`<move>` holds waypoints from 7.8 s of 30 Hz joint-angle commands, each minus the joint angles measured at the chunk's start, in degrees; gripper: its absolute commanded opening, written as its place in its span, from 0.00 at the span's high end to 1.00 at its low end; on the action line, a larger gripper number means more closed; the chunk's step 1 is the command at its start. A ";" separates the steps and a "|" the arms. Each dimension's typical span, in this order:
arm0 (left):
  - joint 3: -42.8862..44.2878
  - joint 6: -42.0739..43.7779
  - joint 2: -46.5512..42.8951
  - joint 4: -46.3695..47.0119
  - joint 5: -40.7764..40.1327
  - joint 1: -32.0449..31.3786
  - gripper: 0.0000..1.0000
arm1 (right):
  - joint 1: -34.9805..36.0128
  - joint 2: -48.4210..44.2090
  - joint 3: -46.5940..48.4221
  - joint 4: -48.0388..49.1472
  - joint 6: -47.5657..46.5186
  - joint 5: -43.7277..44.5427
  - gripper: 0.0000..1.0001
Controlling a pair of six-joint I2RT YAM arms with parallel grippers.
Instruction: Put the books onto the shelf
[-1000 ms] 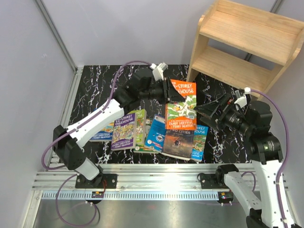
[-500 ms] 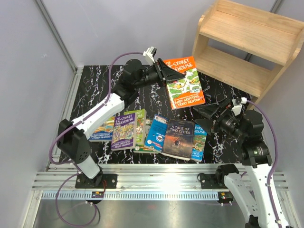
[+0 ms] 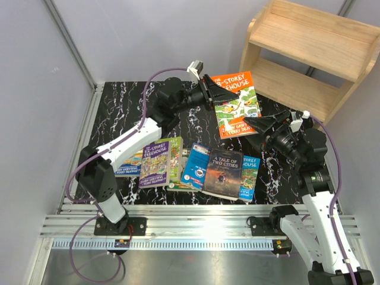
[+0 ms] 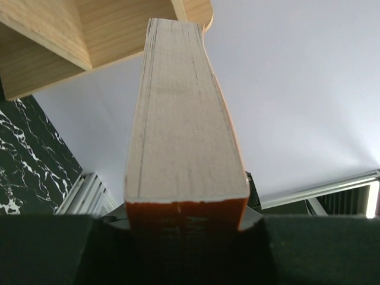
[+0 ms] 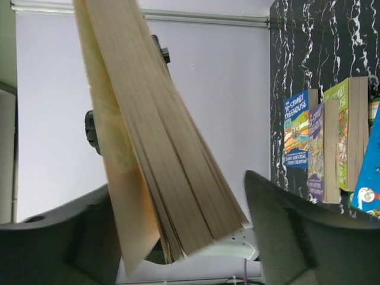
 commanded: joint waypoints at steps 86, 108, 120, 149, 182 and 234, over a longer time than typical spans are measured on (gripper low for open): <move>-26.37 36.19 -36.72 -38.81 -6.76 3.49 0.01 | -44.09 30.83 39.57 -0.85 12.19 2.62 0.05; -26.72 37.42 -35.84 -40.22 -5.53 3.58 0.01 | -44.00 28.54 36.49 -2.78 8.58 1.39 0.98; -26.19 36.81 -33.30 -39.08 -4.47 3.58 0.01 | -44.00 33.62 44.57 -3.40 8.14 9.21 1.00; -26.45 35.58 -31.80 -38.99 -5.17 3.58 0.01 | -42.78 30.39 42.82 -20.37 5.51 -4.06 0.01; -23.29 37.69 -25.91 -38.99 -3.77 3.85 0.01 | -40.58 39.88 58.81 -21.50 2.79 -8.90 0.09; -24.15 42.70 -13.27 -45.15 -10.97 -1.60 0.01 | -18.78 8.96 10.68 -30.02 -28.05 -9.52 0.00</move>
